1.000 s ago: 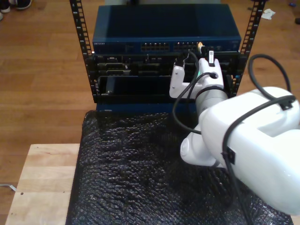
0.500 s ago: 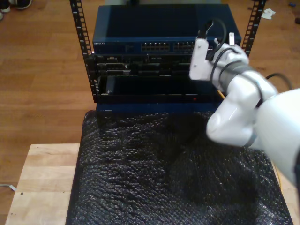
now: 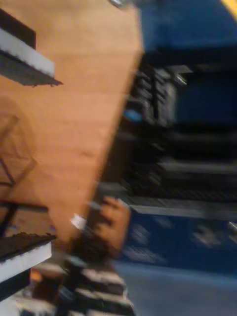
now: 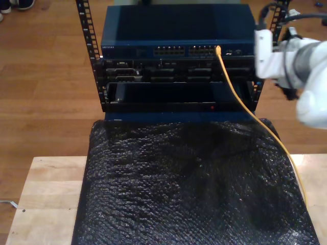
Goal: Grab the cable and plug it in
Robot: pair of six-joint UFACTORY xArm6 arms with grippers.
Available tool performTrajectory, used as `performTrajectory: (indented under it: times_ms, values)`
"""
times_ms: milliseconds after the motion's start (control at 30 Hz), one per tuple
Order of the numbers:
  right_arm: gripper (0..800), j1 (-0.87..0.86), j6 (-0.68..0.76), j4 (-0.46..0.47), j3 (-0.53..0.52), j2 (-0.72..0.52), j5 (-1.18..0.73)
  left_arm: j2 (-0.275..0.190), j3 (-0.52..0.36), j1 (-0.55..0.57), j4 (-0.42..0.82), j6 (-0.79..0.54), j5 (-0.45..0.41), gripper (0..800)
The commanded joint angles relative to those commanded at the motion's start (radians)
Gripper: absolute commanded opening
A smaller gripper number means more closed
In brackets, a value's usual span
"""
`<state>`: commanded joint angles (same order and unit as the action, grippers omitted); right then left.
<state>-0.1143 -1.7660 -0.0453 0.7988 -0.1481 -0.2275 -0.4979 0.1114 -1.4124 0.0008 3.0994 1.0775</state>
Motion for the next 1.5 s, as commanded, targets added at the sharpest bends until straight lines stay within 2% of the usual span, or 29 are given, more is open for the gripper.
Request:
performTrajectory:
  times_ms: [100, 267, 533, 733, 967, 1500]
  values:
    - [736, -0.086, -0.038, 0.026, 0.008, -0.020, -0.137, 0.000, 0.000, 0.000, 0.000, 0.002, 0.000, 800]
    - [791, -0.195, -0.207, 0.021, -0.003, -0.068, -0.285, 0.000, 0.000, 0.000, 0.000, 0.002, 0.000, 800]
    - [793, -0.384, -0.431, 0.018, -0.005, -0.133, -0.586, 0.000, 0.000, 0.000, 0.000, 0.002, 0.000, 800]
    - [797, -0.549, -0.548, 0.021, -0.003, -0.166, -0.853, 0.000, 0.000, 0.000, 0.000, 0.002, 0.000, 800]
    - [798, -0.764, -0.810, 0.023, -0.040, -0.226, -1.085, 0.000, 0.000, 0.000, 0.000, 0.000, 0.000, 800]
    - [798, -1.189, -1.224, 0.026, -0.267, -0.442, -1.129, 0.000, 0.000, 0.000, 0.000, 0.000, 0.000, 800]
